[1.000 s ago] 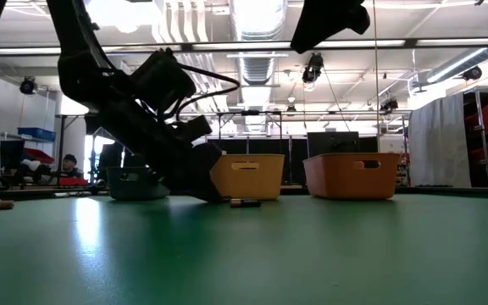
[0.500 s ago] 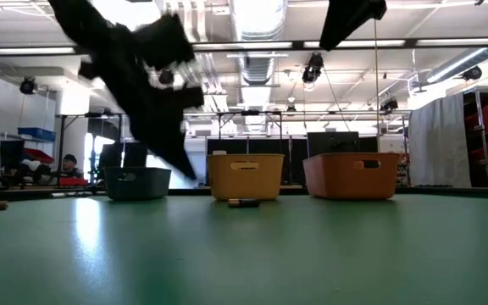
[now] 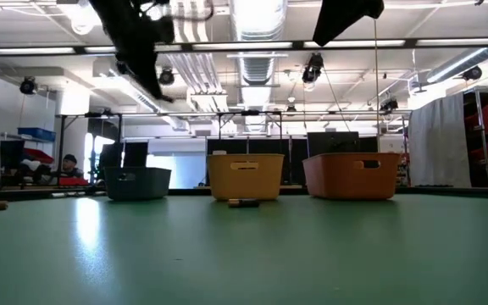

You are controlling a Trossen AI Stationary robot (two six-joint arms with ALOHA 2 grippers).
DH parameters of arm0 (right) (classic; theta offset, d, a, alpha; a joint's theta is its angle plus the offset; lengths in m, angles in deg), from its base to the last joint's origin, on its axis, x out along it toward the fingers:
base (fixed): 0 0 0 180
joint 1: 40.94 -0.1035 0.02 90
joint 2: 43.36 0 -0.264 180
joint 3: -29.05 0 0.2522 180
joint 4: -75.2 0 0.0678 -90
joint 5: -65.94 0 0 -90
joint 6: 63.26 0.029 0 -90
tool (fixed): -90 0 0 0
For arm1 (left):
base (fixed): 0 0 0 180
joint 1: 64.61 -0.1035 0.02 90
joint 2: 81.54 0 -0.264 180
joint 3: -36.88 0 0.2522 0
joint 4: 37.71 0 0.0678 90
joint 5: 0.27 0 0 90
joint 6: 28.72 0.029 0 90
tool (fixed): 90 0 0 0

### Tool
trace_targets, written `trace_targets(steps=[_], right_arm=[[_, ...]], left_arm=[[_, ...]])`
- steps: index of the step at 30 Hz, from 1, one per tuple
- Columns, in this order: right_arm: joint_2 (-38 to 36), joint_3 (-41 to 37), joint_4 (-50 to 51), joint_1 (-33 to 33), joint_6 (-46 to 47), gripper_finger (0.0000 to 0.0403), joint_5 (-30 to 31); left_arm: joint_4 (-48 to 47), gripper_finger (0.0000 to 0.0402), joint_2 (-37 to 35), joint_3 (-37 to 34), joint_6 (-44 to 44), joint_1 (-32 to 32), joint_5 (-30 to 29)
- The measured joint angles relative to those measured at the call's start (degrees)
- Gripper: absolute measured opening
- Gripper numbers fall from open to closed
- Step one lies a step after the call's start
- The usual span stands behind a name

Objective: Sort batteries
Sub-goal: Put the gold battery into the blue bin

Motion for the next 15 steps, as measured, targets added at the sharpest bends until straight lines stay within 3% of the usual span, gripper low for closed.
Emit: trace_targets(steps=[3,8,15], right_arm=[[0.00,-0.10,-1.04,0.00,0.00,0.0066,0.02],[0.04,-0.63,-1.17,-0.03,3.45,0.0061,-0.04],[0.04,-1.73,-1.20,-0.81,7.61,0.0069,-0.16]], left_arm=[[-5.02,0.0015,1.95,1.48,-4.08,-9.10,-0.28],[-2.65,0.0015,5.19,-1.43,-7.20,-20.33,1.62],[7.41,0.0015,10.06,-8.17,-7.80,-23.72,9.28]])
